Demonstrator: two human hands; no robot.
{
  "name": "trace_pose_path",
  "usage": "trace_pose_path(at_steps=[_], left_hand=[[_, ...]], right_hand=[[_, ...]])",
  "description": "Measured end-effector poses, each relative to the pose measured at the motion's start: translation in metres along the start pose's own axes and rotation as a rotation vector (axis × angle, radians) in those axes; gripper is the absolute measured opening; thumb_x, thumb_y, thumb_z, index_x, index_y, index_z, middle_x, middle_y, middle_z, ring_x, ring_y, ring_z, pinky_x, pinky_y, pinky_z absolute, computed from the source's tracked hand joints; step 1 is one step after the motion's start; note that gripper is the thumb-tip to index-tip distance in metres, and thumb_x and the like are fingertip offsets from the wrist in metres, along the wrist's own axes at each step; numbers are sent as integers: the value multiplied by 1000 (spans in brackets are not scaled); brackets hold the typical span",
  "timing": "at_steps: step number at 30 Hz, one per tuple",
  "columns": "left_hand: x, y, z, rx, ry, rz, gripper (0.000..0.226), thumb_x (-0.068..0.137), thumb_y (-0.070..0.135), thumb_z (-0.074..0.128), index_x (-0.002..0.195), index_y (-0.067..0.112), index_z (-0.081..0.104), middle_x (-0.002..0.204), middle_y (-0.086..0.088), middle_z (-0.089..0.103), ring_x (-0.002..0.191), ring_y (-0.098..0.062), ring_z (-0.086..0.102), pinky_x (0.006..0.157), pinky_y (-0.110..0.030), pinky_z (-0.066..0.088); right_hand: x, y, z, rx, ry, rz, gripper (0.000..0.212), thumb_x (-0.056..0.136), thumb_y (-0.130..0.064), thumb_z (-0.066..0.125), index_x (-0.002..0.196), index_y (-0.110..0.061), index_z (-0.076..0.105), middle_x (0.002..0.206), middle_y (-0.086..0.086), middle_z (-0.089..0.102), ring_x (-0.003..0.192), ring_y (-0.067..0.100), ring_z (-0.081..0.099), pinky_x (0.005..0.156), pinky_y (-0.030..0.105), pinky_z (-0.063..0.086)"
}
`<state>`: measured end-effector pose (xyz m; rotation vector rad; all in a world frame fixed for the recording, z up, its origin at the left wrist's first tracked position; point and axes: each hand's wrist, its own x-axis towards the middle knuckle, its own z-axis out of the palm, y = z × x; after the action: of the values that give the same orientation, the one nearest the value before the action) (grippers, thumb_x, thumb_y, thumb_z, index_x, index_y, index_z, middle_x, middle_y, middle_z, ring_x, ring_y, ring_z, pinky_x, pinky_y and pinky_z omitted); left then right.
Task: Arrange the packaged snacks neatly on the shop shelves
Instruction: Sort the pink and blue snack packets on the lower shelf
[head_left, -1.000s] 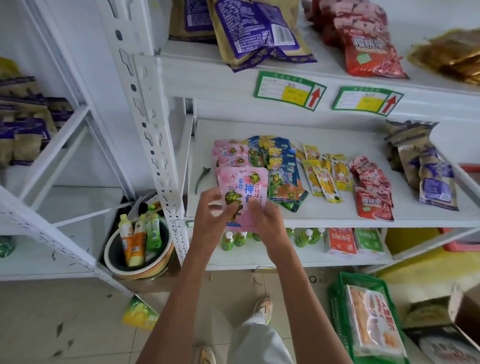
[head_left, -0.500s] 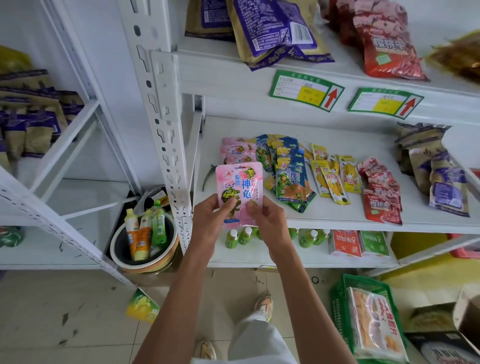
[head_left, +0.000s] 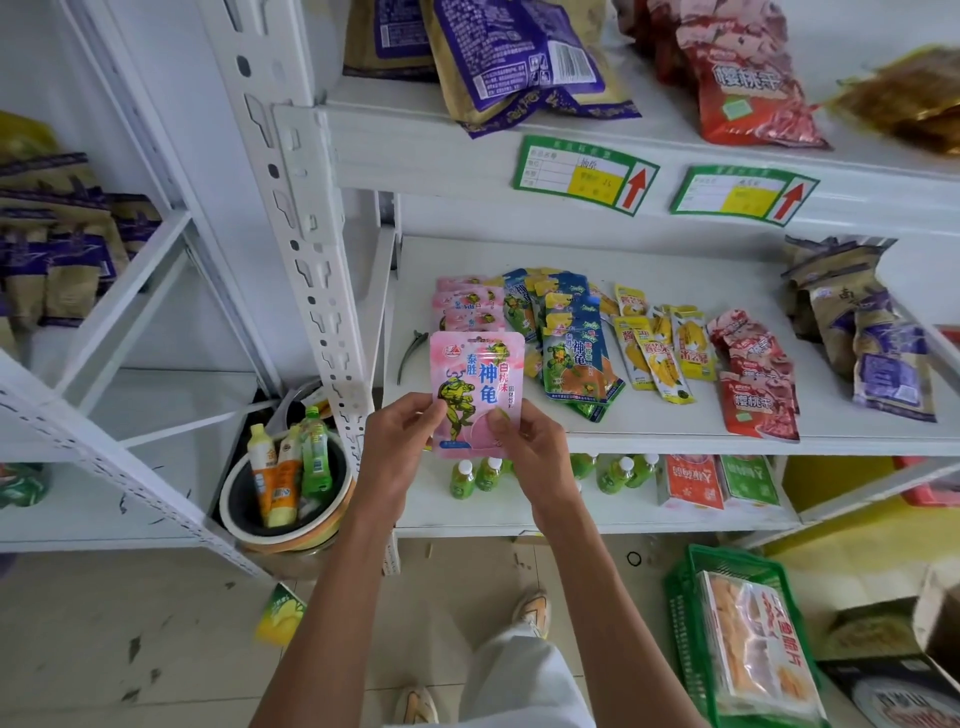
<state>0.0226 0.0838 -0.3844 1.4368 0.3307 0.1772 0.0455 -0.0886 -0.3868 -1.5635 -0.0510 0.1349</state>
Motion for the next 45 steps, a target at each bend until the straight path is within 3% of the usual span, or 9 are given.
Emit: trace_pose_path(at_steps=[10,15,20,27,32,35,40,43,45], left_hand=[[7,-8,0,141,-100,98,16,97,19,74,90,5,74,78,-12,75,75,-21,72,70,-33,58],[10,-12,11,83,-111,66,16,96,18,74,90,3,75,77,-14,75,69,-14,70,64,-20,53],[13,-24,20,13,-54,-34,11,96,12,73,86,12,77,78,-13,75,69,-14,68,63,-20,51],[28,-39,25,43,-46,-55,10,96,15,74,88,11,78,77,-10,75,70,-14,70,62,-21,53],[49,-47,30,112,15,-18,13,95,19,76,94,6,76,76,-6,76,67,-14,71,61,-29,56],[63,-54,30,203,48,14,20,88,26,83,100,13,74,85,-1,79,80,-18,76,72,-41,64],[82,-61,32,324,151,46,55,77,50,88,117,17,69,95,5,77,90,-7,74,84,-34,62],[85,-66,42,516,191,144,70,71,74,79,117,23,67,97,11,71,92,-2,69,81,-27,59],[87,-67,45,638,193,243,65,75,74,77,114,22,66,100,8,65,90,3,64,71,-24,58]], right_hand=[[0,1,-3,-62,23,1,12,102,-15,67,107,-7,75,91,5,79,78,15,72,68,29,57],[4,5,-18,-43,52,39,11,103,-13,66,106,-8,75,89,5,80,75,15,72,62,25,54],[7,18,-25,-30,71,56,12,102,-13,67,108,-7,76,98,9,80,94,37,75,82,49,61],[17,43,-32,-97,106,125,27,99,-28,71,88,-3,72,85,27,67,73,22,57,68,41,45],[54,42,-36,-440,164,150,31,95,-41,73,73,-20,68,66,-3,67,58,10,52,57,29,41],[81,43,-27,-629,169,151,34,96,-46,68,74,-21,65,68,-8,66,63,15,59,56,31,43],[109,44,-16,-773,132,236,43,92,-41,70,64,-17,47,56,-5,48,58,23,49,50,29,31],[117,42,-19,-826,89,213,41,92,-42,71,68,-18,49,58,-5,50,58,22,49,48,26,31],[121,37,-24,-832,27,184,34,93,-44,73,84,-16,56,70,-5,59,61,18,55,47,23,33]])
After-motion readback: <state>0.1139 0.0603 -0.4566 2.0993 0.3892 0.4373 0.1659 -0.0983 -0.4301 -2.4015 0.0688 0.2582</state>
